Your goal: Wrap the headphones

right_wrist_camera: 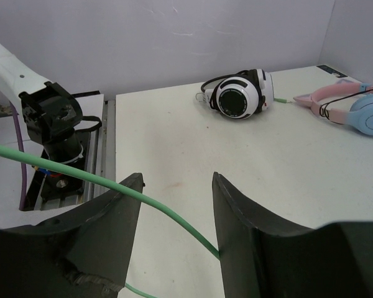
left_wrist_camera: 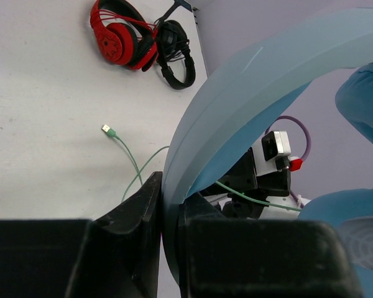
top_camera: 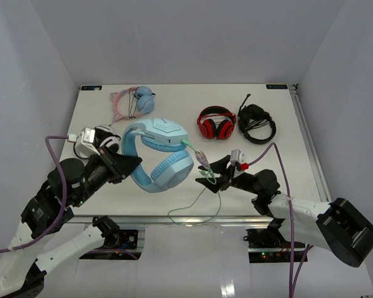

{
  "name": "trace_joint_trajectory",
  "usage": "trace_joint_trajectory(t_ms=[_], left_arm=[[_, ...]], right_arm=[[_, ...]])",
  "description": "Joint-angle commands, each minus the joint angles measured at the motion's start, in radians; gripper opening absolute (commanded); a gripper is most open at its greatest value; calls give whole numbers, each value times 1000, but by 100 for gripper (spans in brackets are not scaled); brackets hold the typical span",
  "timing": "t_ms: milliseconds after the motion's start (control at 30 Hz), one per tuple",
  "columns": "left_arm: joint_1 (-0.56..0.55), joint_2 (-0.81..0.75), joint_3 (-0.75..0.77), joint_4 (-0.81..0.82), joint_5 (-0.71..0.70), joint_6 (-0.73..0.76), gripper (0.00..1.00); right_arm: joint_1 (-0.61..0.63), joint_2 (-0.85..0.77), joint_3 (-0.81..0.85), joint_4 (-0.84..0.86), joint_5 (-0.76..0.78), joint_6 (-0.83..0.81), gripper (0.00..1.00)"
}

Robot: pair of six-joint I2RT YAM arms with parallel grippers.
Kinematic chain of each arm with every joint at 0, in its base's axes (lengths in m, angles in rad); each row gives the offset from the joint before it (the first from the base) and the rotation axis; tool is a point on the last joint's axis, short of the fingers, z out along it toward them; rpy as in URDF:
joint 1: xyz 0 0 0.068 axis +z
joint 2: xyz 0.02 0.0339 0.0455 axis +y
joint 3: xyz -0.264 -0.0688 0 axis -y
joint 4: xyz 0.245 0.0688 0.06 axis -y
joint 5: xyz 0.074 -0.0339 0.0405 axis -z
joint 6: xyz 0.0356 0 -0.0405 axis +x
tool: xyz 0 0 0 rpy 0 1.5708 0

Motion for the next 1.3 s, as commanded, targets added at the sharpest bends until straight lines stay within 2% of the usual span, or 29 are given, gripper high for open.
trace_joint_trajectory(t_ms=[0,267,333,433,500,567,733,833,900,1000,1067,1200,1267], left_arm=[[1,-6,2,117,56,-61,0],[1,5,9,145,84,-93,0],[1,9,16,149,78,-102,0],[1,17,30,152,73,-107,0],[1,21,34,150,75,-110,0],[1,18,28,148,71,-118,0],[1,3,-7,177,63,-137,0],[1,-21,-43,233,91,-155,0],[1,-24,-52,260,130,-157,0],[0,-5,-63,321,272,-129,0],[1,36,-77,413,486,-81,0],[1,81,-131,465,673,-12,0],[1,75,-154,449,680,54,0]], right_arm=[[0,22,70,272,1,-39,54],[7,139,138,352,-86,-17,58],[17,156,145,348,-90,-42,63],[33,176,149,338,-79,-88,75],[38,181,149,328,-66,-114,77],[39,181,149,323,-53,-130,72],[45,209,168,342,-62,-108,46],[46,252,181,366,-45,-82,22],[48,287,194,384,-26,-68,12],[46,347,222,386,2,-56,8],[46,383,267,375,2,-31,8],[46,419,327,315,4,-19,8],[46,413,351,248,17,-33,8]])
